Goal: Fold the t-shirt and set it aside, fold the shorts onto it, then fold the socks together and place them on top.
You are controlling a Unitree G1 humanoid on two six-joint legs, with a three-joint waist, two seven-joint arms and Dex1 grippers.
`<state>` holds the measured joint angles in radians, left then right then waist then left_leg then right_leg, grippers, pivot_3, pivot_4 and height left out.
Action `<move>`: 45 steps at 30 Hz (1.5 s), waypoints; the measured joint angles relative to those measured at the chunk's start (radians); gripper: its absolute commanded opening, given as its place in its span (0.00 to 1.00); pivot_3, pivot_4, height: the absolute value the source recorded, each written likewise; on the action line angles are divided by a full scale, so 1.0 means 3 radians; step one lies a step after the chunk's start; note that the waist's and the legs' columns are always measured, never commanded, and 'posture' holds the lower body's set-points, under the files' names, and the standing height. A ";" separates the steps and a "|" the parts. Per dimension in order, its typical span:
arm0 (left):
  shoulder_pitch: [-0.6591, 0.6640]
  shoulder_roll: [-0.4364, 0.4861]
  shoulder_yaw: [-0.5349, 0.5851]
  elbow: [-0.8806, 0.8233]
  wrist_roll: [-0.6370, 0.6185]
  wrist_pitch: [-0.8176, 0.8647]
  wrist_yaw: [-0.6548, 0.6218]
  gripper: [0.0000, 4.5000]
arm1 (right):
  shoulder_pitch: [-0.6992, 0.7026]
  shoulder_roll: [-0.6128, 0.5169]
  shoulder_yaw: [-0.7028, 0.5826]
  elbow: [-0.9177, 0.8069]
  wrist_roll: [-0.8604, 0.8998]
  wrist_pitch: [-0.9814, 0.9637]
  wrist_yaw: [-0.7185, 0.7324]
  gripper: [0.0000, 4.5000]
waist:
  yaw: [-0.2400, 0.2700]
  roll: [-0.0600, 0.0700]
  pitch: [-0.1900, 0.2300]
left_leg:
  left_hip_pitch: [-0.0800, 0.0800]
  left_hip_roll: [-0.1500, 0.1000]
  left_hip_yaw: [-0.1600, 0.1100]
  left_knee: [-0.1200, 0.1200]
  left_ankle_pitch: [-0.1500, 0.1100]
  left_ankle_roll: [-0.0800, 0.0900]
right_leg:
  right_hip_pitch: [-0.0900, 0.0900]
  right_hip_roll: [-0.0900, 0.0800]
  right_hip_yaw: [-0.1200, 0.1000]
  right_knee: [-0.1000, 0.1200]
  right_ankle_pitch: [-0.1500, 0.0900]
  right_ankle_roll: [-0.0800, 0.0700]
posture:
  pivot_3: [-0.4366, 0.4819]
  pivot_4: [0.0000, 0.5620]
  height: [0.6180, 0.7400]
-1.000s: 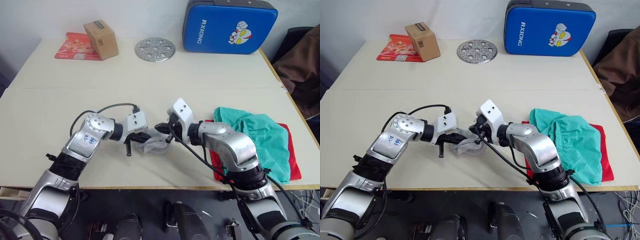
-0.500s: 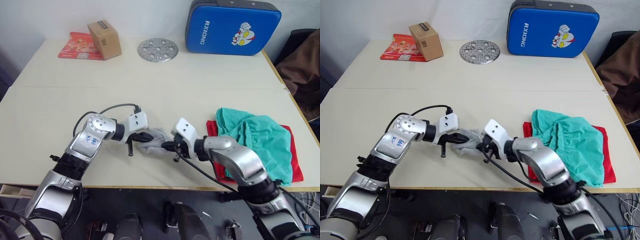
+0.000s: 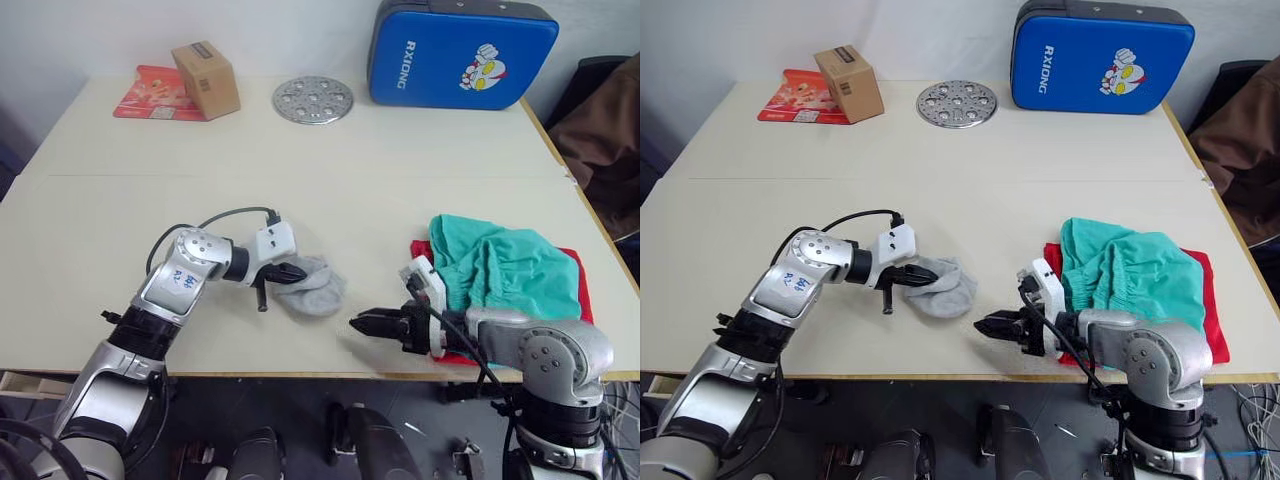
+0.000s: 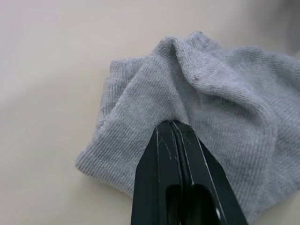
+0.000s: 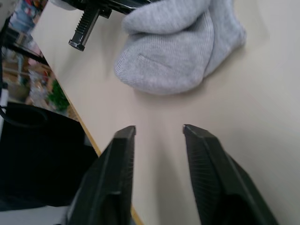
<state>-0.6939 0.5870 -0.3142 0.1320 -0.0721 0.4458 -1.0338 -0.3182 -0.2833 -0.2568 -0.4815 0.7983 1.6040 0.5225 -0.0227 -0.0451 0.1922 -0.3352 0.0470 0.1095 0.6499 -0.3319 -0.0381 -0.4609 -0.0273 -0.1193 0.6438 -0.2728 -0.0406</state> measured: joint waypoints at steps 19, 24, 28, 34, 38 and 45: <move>0.0005 -0.0047 0.0005 -0.0017 0.0078 0.0067 0.0042 0.00 | -0.1113 0.1396 -0.0765 0.1689 0.0517 -0.0040 -0.1916 0.99 | -0.0031 0.0017 -0.0015 | 0.0006 0.0001 0.0017 -0.0006 0.0009 -0.0009 | 0.0003 0.0002 0.0020 0.0014 0.0000 -0.0001 | 0.48 0.27 1.00; 0.0016 -0.0046 0.0020 -0.0053 0.0078 0.0126 0.0057 0.00 | -0.1137 0.1393 -0.0599 0.1761 0.0350 -0.0185 -0.1883 0.63 | -0.0038 0.0018 -0.0018 | 0.0006 0.0002 0.0018 -0.0008 0.0009 -0.0008 | 0.0001 0.0004 0.0022 0.0014 -0.0001 0.0000 | 0.48 0.27 1.00; 0.0042 -0.0046 0.0071 -0.0096 0.0065 0.0185 0.0062 0.00 | -0.1099 0.1381 -0.0529 0.1764 0.0237 -0.0253 -0.1823 0.34 | -0.0039 0.0018 -0.0018 | 0.0001 0.0002 0.0018 -0.0009 0.0009 -0.0009 | -0.0005 0.0004 0.0022 0.0014 -0.0001 0.0000 | 0.48 0.27 1.00; 0.0056 -0.0058 0.0266 -0.0104 -0.0163 0.0433 -0.0010 0.13 | -0.1084 0.1354 -0.0558 0.1647 0.0237 -0.0243 -0.1733 0.04 | -0.0032 0.0019 -0.0017 | -0.0001 0.0002 0.0018 -0.0008 0.0009 -0.0008 | -0.0006 0.0004 0.0021 0.0013 0.0000 0.0000 | 0.48 0.27 1.00; -0.0054 -0.0062 0.0531 -0.0095 -0.0648 0.0882 -0.0272 0.38 | -0.1083 0.1293 -0.0741 0.1368 0.0316 -0.0149 -0.1744 0.04 | -0.0024 0.0021 -0.0015 | -0.0001 0.0002 0.0017 -0.0007 0.0009 -0.0007 | -0.0015 0.0004 0.0020 0.0008 0.0000 -0.0001 | 0.48 0.27 1.00; -0.0434 -0.0114 0.1003 -0.0145 -0.1602 0.1525 -0.0703 0.83 | -0.1187 0.0568 -0.1481 0.0440 0.1663 -0.0119 -0.2131 0.04 | -0.0001 0.0030 -0.0009 | -0.0005 -0.0001 0.0008 -0.0008 0.0007 -0.0004 | -0.0014 0.0003 0.0019 0.0002 0.0000 0.0000 | 0.48 0.27 1.00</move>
<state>-0.8240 0.5529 -0.0132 0.0887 -0.5527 0.9033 -1.2446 -0.6743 -0.1130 -0.7013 -0.3496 1.2974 1.5681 -0.1166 -0.0230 -0.0361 0.1895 -0.3366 0.0466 0.1120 0.6475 -0.3298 -0.0393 -0.4650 -0.0264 -0.1137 0.6445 -0.2729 -0.0407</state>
